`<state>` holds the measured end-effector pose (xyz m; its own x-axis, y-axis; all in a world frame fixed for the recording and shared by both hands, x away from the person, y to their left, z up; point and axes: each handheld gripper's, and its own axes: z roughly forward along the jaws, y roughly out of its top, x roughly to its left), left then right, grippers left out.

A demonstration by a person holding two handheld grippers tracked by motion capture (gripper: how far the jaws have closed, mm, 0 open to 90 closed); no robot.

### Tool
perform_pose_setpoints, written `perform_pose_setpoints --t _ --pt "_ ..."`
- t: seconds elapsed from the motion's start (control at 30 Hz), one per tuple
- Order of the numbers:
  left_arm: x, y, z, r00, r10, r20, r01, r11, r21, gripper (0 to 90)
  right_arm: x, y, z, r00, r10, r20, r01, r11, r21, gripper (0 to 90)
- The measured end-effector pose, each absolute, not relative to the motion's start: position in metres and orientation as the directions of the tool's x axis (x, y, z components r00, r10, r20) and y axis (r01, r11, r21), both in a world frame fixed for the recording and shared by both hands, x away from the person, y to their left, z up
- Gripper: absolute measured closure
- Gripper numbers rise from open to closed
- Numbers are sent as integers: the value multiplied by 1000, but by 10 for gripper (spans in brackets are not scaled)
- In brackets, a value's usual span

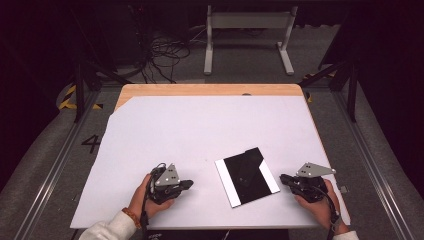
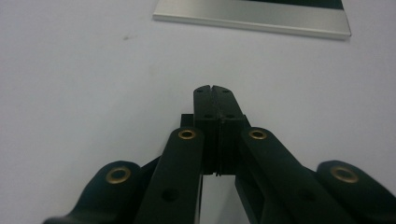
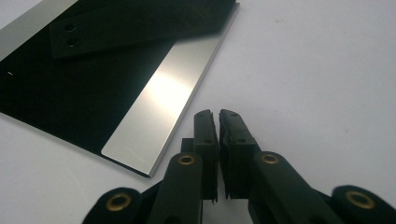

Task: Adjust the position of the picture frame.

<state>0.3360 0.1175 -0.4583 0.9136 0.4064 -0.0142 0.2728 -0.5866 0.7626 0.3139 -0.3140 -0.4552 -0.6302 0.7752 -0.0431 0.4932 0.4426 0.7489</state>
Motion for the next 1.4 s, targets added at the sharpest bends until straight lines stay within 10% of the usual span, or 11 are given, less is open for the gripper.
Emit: perform_pose_setpoints --t 1.4 --pt "381 51 -463 903 429 -24 310 -612 728 891 308 -291 -456 -698 715 41 506 453 734 900"
